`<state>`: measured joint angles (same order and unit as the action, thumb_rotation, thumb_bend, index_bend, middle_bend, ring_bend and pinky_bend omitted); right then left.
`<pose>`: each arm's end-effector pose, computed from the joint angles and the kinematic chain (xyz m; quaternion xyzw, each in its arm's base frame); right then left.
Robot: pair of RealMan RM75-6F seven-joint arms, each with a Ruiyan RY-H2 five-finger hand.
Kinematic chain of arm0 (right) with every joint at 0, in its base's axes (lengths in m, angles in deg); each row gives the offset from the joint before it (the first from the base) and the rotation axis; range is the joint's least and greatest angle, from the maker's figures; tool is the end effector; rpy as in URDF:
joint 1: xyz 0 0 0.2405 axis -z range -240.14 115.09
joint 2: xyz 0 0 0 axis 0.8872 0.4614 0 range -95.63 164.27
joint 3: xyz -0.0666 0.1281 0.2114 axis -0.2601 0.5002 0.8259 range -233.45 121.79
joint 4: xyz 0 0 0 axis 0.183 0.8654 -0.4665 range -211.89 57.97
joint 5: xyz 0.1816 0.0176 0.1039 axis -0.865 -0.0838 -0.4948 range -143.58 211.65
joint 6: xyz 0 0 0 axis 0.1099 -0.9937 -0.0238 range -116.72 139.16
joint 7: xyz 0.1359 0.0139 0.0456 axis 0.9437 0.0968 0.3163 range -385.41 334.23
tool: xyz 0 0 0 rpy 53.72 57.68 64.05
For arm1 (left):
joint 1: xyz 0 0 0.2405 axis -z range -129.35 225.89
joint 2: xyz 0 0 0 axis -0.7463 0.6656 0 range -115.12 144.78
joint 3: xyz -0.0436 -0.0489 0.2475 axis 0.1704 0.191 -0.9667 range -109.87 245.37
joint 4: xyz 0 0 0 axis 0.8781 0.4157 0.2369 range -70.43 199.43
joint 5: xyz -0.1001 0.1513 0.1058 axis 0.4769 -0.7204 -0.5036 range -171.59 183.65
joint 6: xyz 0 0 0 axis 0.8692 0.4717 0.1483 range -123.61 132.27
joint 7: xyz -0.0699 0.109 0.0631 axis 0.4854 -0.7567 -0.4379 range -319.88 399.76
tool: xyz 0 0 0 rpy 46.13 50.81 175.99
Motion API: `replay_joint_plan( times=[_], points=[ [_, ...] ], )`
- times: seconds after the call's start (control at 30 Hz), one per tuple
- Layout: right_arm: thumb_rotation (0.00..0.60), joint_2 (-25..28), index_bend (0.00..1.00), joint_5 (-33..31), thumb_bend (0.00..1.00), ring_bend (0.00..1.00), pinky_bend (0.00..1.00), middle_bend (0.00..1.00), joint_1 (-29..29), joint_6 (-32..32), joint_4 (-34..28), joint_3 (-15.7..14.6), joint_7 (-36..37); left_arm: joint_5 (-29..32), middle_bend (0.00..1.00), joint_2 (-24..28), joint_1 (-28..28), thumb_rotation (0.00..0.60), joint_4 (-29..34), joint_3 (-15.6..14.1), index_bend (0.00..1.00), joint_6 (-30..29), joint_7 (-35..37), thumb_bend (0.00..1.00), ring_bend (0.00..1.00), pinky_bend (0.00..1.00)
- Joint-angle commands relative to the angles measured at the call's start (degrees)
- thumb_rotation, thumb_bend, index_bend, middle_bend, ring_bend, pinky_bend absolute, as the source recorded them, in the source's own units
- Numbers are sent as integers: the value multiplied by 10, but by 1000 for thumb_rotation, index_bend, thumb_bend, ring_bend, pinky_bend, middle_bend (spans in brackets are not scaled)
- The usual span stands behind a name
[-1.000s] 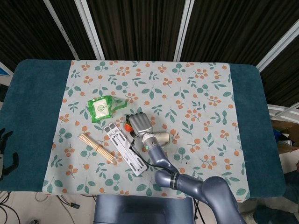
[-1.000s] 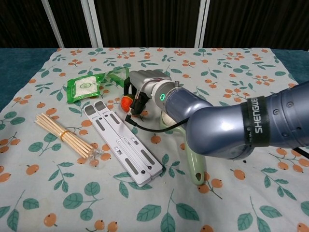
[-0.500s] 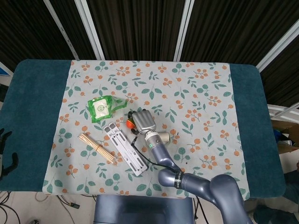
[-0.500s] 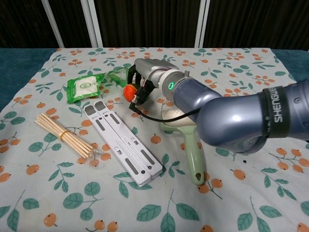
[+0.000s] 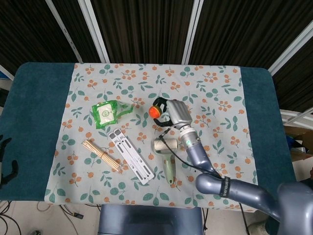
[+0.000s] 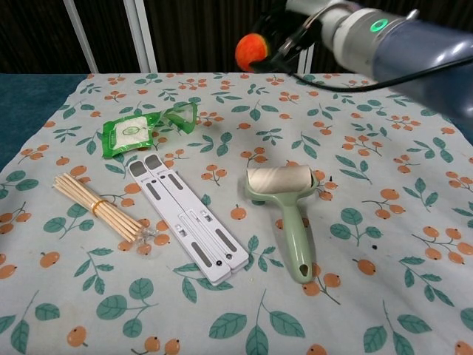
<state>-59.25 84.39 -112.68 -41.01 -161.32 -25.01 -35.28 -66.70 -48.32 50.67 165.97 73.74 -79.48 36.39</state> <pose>-0.0488 -0.4075 0.0148 0.5820 -0.5129 0.5311 0.3407 -0.3152 0.1732 0.1638 -0.4984 -0.4689 -0.3654 0.6310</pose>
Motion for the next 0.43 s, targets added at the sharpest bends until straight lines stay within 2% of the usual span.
replay_joint_plan(
  times=[0.03,0.3,0.43],
  points=[
    [600,89,482,20,450,491,362,508,68,29,-88,32,115,-1,0,-1,0,600,0,0,116,-2,-3,545,0,2],
    [600,170,493,105,451,490,358,510,148,20,-152,50,281,-2,0,-4,-4,600,3,-1,117,-11,-10,546,0,2],
    [600,203,493,133,452,488,352,509,178,38,-165,63,395,1,0,-3,-5,600,4,0,117,-11,-9,545,0,2]
  ],
)
